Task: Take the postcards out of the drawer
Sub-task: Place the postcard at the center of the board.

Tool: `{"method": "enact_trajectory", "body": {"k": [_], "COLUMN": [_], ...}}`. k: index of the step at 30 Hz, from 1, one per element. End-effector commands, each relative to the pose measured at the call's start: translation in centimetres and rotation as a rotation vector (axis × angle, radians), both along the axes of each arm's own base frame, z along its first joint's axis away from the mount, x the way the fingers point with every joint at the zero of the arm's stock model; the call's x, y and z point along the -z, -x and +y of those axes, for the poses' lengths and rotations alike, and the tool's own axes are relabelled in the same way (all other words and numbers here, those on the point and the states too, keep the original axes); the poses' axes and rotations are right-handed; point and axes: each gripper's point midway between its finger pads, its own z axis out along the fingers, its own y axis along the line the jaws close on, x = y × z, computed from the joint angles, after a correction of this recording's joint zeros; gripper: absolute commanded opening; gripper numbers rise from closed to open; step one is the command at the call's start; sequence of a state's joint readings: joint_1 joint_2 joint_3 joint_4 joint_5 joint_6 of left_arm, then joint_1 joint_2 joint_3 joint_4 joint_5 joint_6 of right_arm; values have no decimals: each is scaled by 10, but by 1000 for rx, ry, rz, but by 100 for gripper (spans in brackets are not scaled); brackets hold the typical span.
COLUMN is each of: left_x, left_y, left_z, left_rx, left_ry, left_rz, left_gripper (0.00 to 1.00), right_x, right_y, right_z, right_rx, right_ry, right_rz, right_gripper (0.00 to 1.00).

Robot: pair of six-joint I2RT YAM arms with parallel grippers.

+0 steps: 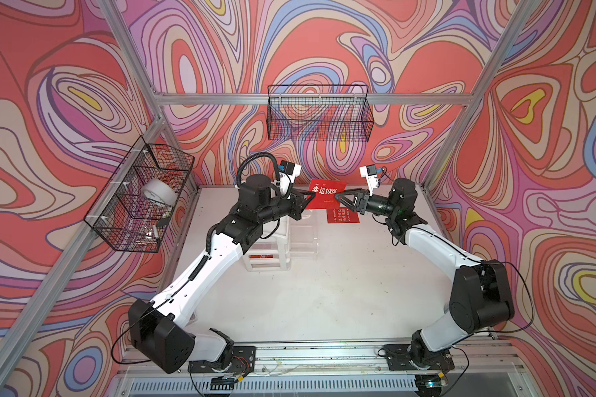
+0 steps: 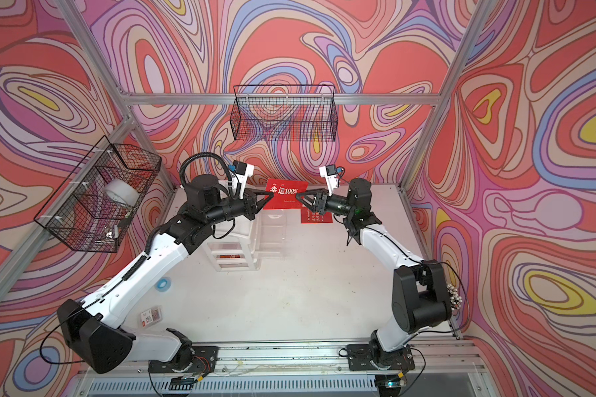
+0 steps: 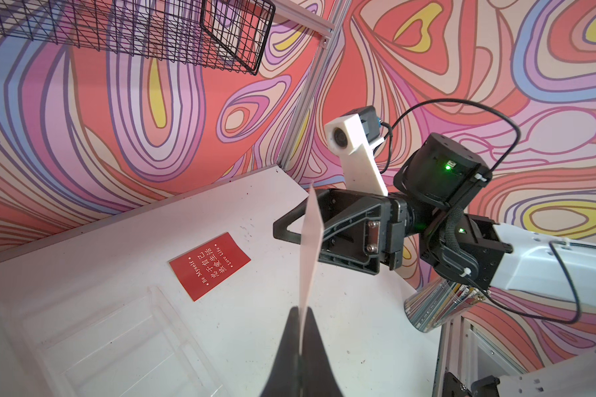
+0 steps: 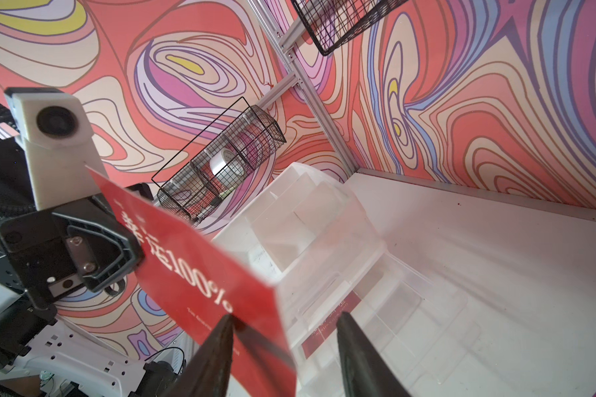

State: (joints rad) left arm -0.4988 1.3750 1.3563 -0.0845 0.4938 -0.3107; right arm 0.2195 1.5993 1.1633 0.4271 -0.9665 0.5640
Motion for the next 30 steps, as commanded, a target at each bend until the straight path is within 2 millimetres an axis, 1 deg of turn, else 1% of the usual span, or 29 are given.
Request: {"method": "enact_trajectory", "body": {"k": [1, 5, 10, 14, 22, 28, 29, 30], "left_x": [-9, -6, -3, -2, 4, 8, 9, 9], "left_y": [9, 5, -2, -8, -23, -28, -28, -28], "left_z": [1, -1, -2, -2, 6, 7, 8, 8], "left_rx": [17, 13, 2, -14, -101, -122, -125, -126], "left_ry": [14, 12, 7, -5, -33, -41, -42, -43], "left_rz": [-32, -26, -24, -25, -29, -20, -18, -16], "left_gripper": [0, 0, 0, 0, 0, 0, 1, 5], "right_x": [-10, -18, -30, -34, -31, -30, -31, -31], "right_y": [-1, 5, 17, 23, 28, 22, 21, 19], "right_z": [3, 5, 6, 6, 4, 4, 4, 4], "right_rx": [-19, -48, -97, -112, -110, -87, -83, -76], "right_ry": [-11, -38, -65, -74, -82, -75, -70, -64], "right_rz": [-21, -40, -69, -75, -62, -33, -26, -19], "right_gripper": [49, 44, 42, 38, 23, 6, 5, 2]}}
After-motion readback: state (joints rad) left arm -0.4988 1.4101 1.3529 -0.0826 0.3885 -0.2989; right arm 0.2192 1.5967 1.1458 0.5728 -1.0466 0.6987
